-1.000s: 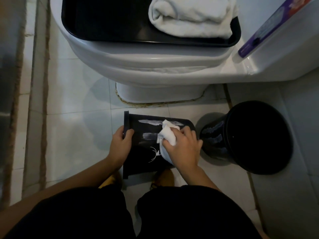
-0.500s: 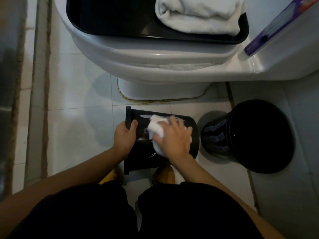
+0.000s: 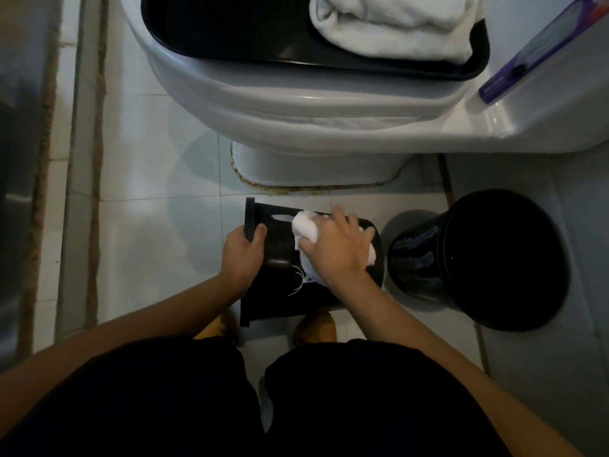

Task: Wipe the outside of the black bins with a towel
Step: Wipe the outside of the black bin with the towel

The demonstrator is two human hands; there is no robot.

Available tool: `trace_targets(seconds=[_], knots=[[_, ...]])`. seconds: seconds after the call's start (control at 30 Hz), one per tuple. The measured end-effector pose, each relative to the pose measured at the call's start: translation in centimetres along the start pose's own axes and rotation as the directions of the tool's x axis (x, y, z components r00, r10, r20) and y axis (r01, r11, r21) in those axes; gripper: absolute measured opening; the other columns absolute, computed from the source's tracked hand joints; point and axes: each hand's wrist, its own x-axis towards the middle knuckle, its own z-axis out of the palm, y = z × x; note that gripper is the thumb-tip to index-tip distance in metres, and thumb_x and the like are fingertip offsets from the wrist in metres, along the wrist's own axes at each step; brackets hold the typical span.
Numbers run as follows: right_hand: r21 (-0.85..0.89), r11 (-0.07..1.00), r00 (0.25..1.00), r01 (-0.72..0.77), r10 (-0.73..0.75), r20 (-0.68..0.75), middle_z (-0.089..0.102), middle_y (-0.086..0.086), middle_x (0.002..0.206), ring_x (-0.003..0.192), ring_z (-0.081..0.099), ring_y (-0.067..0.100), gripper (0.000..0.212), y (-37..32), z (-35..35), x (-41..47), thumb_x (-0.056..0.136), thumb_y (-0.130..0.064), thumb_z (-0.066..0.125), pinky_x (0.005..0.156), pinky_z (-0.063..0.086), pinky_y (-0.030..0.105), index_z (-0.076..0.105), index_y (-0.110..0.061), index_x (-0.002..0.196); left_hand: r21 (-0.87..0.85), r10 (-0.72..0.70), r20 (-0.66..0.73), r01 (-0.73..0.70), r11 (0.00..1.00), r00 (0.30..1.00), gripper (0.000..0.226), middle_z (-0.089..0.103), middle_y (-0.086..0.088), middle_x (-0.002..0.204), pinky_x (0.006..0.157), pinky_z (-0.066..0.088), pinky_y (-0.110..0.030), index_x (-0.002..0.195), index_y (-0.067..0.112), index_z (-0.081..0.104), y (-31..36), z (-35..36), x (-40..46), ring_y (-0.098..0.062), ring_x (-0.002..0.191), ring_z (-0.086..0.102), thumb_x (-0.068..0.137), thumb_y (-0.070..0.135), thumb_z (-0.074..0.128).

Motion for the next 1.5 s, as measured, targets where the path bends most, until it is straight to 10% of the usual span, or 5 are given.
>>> trace_targets(seconds=[0.13,0.57,0.77,1.0,1.5], knots=[[0.019,0.933,0.932,0.36,-0.361,0.025,0.047,0.0,0.126,0.118,0.042,0.025,0.05,-1.5,1.1,-2.1,0.079,-0.058,0.063,0.096,0.034,0.052,0.06,-0.035,0.124,0.008,0.028,-0.037,-0.028,1.0,0.999,0.025,0.067,-0.005,0.087,0.061,0.047,-0.019,0.102,0.006,0.063,-0.7,-0.1,-0.2,-0.011,0.078,0.064,0.099,0.027,0.051],[0.094,0.934,0.938,0.345,-0.346,-0.003,0.046,-0.002,0.118,0.11,0.043,0.022,0.05,-1.1,1.1,-3.2,0.077,-0.057,0.065,0.09,0.033,0.045,0.06,-0.038,0.123,0.05,0.046,-0.06,-0.043,0.998,0.997,0.027,0.067,-0.006,0.083,0.058,0.045,-0.019,0.097,0.004,0.064,-0.5,0.0,0.3,-0.015,0.075,0.064,0.098,0.028,0.052],[0.25,0.883,0.911,-0.398,0.412,-0.002,0.048,0.004,0.124,0.114,0.045,0.025,0.053,4.0,1.2,-1.6,0.085,-0.055,0.059,0.092,0.035,0.044,0.058,-0.028,0.131,0.054,0.027,-0.033,-0.025,0.998,0.999,0.02,0.061,0.004,0.082,0.06,0.043,-0.015,0.098,0.013,0.059,0.0,0.3,-0.4,-0.003,0.076,0.059,0.1,0.029,0.047],[0.154,0.987,0.999,0.049,-0.047,-0.015,0.045,-0.003,0.112,0.107,0.044,0.021,0.051,3.2,2.3,-3.9,0.077,-0.059,0.062,0.082,0.031,0.037,0.061,-0.038,0.124,0.058,0.018,-0.057,-0.014,0.998,0.998,0.02,0.06,0.006,0.079,0.06,0.042,-0.016,0.098,0.013,0.059,-0.2,0.1,-0.2,-0.002,0.073,0.058,0.1,0.03,0.048],[0.397,0.774,0.838,-0.493,0.545,-0.021,0.05,0.009,0.125,0.119,0.049,0.033,0.044,6.6,1.1,0.6,0.088,-0.049,0.057,0.097,0.038,0.05,0.06,-0.026,0.125,-0.023,-0.071,-0.076,0.07,0.997,0.995,0.028,0.065,-0.007,0.098,0.079,0.05,-0.03,0.113,0.007,0.06,0.9,0.5,0.3,-0.019,0.09,0.062,0.1,0.028,0.048]])
